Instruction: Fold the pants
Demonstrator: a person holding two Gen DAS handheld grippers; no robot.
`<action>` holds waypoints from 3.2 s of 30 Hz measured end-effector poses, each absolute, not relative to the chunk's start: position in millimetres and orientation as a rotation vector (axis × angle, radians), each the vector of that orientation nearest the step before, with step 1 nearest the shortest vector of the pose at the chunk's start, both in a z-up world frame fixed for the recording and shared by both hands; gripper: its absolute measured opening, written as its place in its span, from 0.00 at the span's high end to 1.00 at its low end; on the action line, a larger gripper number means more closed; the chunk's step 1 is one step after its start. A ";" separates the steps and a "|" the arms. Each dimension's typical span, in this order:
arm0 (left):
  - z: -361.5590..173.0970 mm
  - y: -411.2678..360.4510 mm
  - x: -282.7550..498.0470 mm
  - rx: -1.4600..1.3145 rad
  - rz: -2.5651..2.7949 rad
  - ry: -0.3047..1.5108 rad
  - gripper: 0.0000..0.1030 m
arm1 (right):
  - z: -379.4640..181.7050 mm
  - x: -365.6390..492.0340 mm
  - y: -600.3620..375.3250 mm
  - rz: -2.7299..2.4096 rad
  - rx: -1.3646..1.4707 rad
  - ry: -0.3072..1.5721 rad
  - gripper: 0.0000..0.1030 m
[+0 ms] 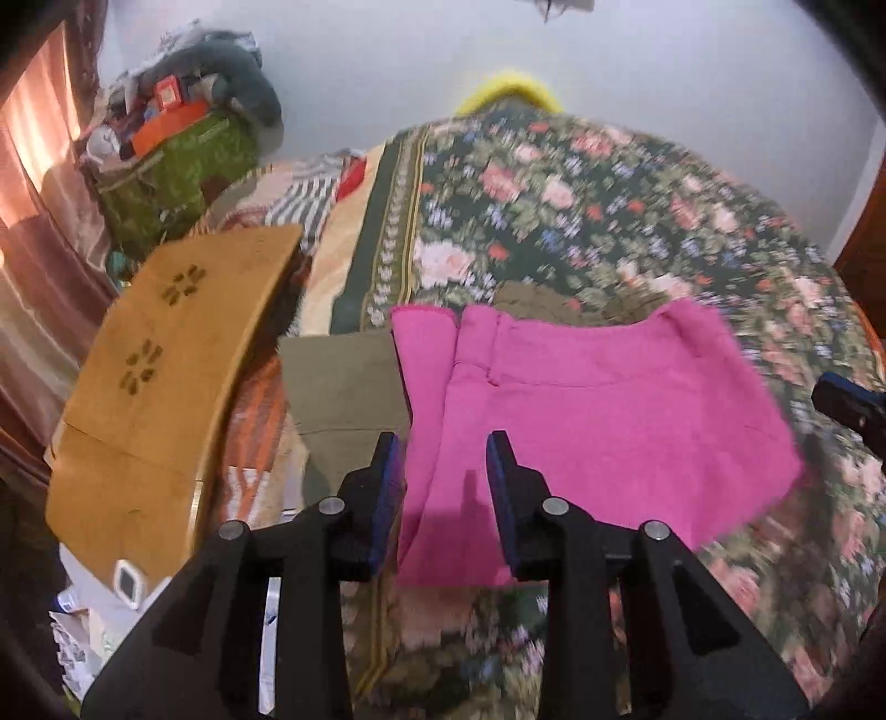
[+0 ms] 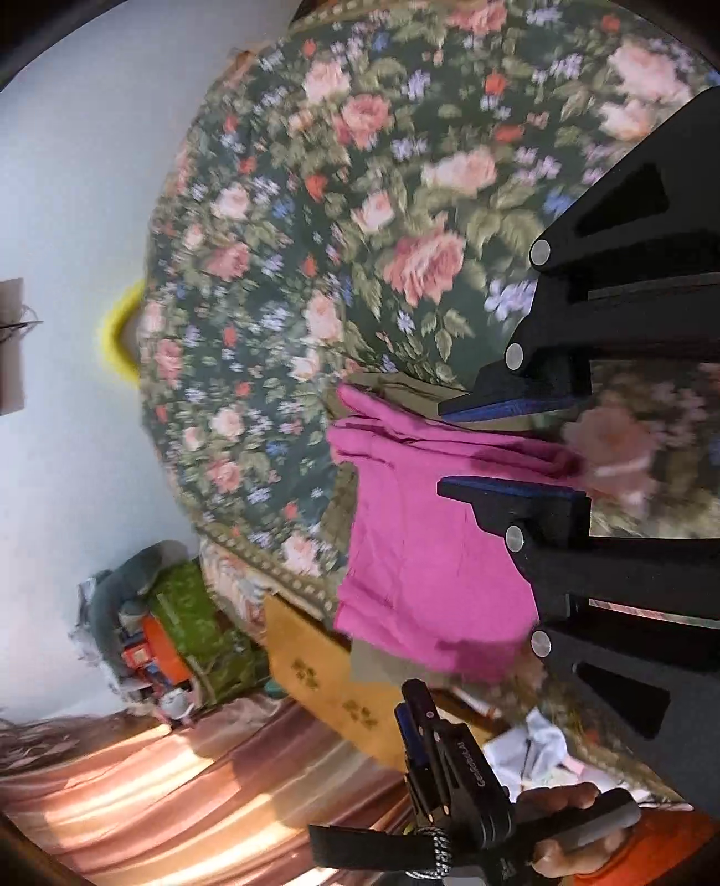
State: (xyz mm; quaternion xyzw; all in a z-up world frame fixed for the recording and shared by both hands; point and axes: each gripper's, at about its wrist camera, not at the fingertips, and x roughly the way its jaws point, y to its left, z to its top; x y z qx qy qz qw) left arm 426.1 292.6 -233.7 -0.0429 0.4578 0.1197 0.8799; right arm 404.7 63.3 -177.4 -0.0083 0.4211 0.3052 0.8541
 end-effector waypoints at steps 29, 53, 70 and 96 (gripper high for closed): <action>43.3 106.1 44.1 0.016 0.203 0.205 0.43 | 52.8 81.7 -65.1 0.777 0.037 0.128 0.59; 28.5 95.6 5.4 -0.037 0.247 0.178 0.00 | 33.2 51.3 -74.6 0.680 0.022 0.118 0.00; 17.6 94.0 12.4 -0.038 0.239 0.202 0.00 | 29.5 52.4 -78.4 0.669 0.025 0.151 0.00; 11.2 95.5 16.4 -0.044 0.233 0.217 0.00 | 28.5 54.2 -79.6 0.658 0.021 0.169 0.00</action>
